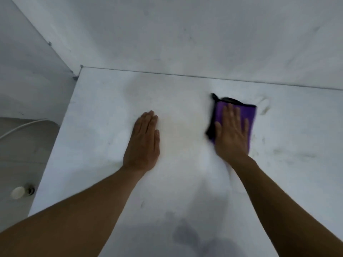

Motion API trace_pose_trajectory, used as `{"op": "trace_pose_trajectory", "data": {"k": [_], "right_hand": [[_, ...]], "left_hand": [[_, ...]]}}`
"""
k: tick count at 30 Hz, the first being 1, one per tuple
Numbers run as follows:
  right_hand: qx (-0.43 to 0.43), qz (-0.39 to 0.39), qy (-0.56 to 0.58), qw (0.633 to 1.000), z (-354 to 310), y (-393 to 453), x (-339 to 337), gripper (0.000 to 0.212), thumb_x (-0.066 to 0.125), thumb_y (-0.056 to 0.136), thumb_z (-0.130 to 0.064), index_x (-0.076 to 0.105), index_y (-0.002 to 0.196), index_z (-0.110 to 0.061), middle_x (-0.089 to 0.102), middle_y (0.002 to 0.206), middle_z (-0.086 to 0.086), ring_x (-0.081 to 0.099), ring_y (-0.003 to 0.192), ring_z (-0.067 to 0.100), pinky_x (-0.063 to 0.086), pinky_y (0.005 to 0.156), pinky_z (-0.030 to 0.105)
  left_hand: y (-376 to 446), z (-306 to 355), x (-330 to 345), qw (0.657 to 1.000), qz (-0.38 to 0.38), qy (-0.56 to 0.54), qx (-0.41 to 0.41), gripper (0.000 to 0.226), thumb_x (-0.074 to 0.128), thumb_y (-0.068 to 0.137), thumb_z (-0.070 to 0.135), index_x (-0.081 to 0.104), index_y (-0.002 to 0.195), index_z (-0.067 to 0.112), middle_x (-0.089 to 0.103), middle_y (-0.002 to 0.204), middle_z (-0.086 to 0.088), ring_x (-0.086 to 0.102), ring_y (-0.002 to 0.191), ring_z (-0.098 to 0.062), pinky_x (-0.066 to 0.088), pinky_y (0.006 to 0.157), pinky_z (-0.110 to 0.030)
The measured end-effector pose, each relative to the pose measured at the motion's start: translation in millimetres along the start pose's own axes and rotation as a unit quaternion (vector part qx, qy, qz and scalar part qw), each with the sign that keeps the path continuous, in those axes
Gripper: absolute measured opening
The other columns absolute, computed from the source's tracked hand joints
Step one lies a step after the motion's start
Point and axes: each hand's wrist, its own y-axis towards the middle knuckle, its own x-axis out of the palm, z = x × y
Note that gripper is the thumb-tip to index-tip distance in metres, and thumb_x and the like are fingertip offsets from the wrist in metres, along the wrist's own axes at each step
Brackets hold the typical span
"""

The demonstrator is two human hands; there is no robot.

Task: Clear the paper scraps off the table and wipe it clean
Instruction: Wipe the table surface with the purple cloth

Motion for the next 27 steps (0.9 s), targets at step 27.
{"op": "trace_pose_trajectory", "data": {"k": [27], "right_hand": [[-0.336, -0.118, 0.186, 0.916, -141, -106, 12, 0.048, 0.046, 0.102, -0.020, 0.038, 0.150, -0.027, 0.032, 0.159, -0.005, 0.011, 0.151, 0.008, -0.002, 0.125, 0.038]], "left_hand": [[-90, -9, -38, 0.984, 0.097, -0.118, -0.093, 0.054, 0.025, 0.103, 0.038, 0.071, 0.111, 0.011, 0.067, 0.108, -0.004, 0.057, 0.100, -0.019, 0.046, 0.087, -0.028]]}}
